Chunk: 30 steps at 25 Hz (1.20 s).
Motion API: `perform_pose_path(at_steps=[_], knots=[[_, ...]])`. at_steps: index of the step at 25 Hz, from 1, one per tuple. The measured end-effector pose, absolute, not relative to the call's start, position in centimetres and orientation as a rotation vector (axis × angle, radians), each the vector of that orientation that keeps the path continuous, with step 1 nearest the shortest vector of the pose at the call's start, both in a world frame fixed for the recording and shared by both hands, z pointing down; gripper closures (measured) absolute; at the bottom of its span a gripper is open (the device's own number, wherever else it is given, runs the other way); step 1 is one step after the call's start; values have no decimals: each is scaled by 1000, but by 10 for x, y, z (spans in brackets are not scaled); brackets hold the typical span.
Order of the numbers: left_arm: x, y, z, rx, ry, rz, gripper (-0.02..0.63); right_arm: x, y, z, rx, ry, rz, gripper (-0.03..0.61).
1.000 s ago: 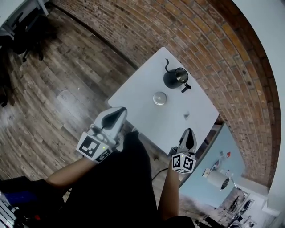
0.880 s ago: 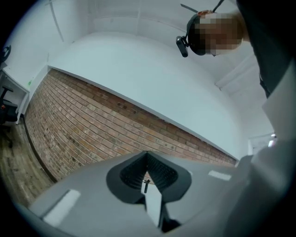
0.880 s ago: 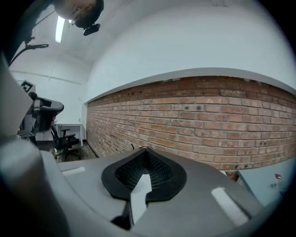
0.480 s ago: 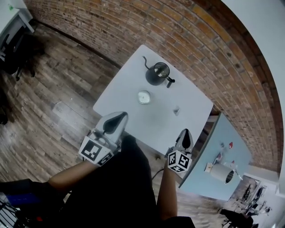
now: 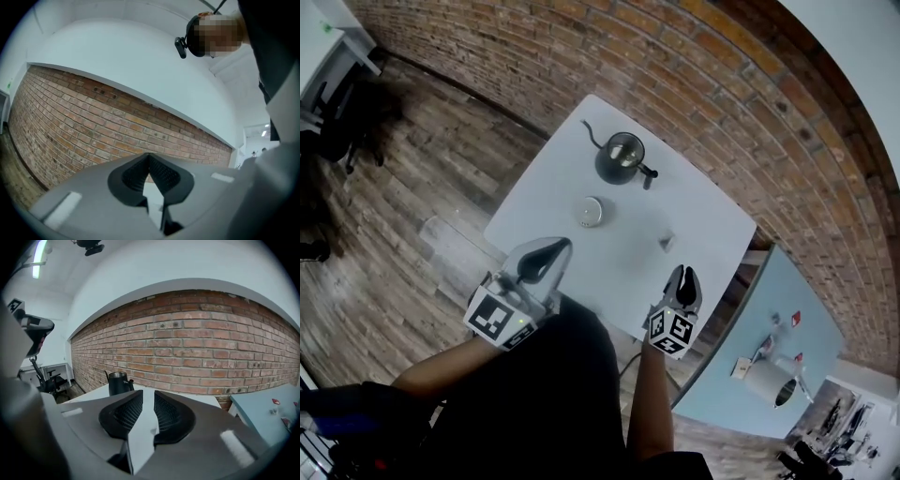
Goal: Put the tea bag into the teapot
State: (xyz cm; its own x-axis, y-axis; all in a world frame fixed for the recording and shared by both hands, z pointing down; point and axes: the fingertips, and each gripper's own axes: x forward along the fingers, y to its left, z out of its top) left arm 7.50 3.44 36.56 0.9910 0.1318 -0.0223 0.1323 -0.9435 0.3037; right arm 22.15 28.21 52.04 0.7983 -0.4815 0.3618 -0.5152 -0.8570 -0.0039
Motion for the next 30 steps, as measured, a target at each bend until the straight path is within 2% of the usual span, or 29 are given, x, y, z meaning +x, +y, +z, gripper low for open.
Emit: perform_pose_path(at_steps=[9, 16, 30], knots=[[109, 40, 375, 2881, 142, 103, 615, 254, 260, 582, 2755, -940, 679, 482], [125, 35, 370, 2881, 73, 65, 615, 276, 264, 609, 2672, -889, 736, 474], [140, 29, 381, 2848, 22, 94, 615, 285, 261, 663, 2582, -946, 869, 463]])
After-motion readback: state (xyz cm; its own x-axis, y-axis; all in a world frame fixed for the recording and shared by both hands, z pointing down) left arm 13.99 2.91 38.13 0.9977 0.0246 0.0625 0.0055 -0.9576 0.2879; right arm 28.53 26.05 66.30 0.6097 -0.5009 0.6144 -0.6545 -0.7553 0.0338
